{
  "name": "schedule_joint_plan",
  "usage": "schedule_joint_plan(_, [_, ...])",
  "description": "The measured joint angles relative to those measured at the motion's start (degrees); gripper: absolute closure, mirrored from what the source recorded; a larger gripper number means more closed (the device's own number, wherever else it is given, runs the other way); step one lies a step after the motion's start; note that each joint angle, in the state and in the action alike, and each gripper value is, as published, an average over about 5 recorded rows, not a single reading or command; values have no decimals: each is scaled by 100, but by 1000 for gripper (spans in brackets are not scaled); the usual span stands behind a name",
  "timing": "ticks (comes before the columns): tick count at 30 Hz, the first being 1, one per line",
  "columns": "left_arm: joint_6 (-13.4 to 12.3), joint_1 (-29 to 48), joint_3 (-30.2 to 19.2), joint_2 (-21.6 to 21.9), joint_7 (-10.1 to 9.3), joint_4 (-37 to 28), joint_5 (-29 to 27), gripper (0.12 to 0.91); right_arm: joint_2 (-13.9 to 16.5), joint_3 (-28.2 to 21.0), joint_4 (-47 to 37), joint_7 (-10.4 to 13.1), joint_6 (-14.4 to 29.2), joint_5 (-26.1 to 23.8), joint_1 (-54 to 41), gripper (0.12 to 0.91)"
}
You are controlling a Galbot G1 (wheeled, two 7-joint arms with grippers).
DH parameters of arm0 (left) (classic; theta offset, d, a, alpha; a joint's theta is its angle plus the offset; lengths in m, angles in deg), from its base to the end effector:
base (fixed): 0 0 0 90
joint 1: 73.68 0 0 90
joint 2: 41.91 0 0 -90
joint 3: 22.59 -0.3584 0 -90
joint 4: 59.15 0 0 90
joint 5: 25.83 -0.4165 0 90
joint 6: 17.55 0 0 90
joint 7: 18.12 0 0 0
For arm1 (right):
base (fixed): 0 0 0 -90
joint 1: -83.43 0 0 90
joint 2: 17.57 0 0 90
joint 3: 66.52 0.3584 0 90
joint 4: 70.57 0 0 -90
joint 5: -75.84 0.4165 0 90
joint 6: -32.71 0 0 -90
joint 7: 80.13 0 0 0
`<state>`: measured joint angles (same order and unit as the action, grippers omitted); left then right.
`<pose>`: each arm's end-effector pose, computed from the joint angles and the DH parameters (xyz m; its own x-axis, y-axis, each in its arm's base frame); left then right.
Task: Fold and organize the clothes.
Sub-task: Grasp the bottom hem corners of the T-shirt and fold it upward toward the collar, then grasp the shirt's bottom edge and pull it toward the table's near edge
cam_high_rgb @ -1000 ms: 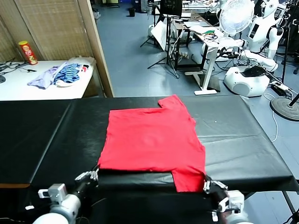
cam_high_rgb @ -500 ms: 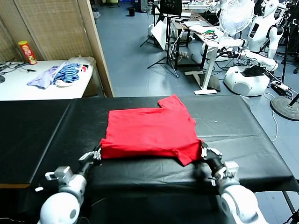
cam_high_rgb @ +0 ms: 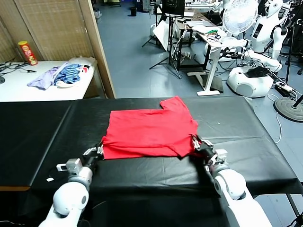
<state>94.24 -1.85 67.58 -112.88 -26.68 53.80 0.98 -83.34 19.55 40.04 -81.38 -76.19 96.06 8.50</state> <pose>0.3067 0.0650 -0.2953 -0.9451 0.0263 0.3258 -0.0078 0.9946 -0.1031 0.3225 -0.0626 -0.2982 -0.9364 -0.2051 0.2846 -0.2221 0.9746 -0.0283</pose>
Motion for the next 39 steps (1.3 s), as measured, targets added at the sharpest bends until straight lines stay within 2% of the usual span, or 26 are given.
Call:
schedule_joint_plan(3, [49,-150,4,31,4,108,137,273,8,42,76,-5,15,-33,255,246])
schedule_joint_plan(5, [93,-222,19,40,7,137,271,243,3,42,86,-11,24,-75,364,279])
schedule_joint_plan(8, [163,-269,54,38,32,120,464,234,-16,13,64,-21,35,-149,450,361])
schedule_joint_plan(12, [227,-278,85,36,134,31,641,250,-54,-22,-7,-14,26,-179,483,539])
schedule_joint_plan(15, [273,-272,85,36,196,-53,750,352,-91,-39,-63,5,13,-182,489,699])
schedule_joint_plan(18, [310,-264,76,31,245,-126,829,517,-109,-38,-67,55,6,-171,496,826])
schedule_joint_plan(21, [325,-288,66,34,258,-138,845,685,-71,0,18,157,-102,-87,526,888])
schedule_joint_plan(24, [342,-361,60,76,221,-67,665,843,14,73,194,277,-371,92,589,903])
schedule_joint_plan(26, [357,-430,72,124,174,16,460,894,79,132,348,353,-579,225,652,903])
schedule_joint_plan(31, [413,-716,160,279,125,319,85,903,220,287,782,513,-1014,487,919,903])
schedule_joint_plan(36, [518,-1186,237,381,122,758,-31,903,224,390,1196,595,-1197,516,1330,903])
schedule_joint_plan(39, [569,-1495,295,390,80,1023,-85,903,205,451,1408,602,-1278,522,1580,861])
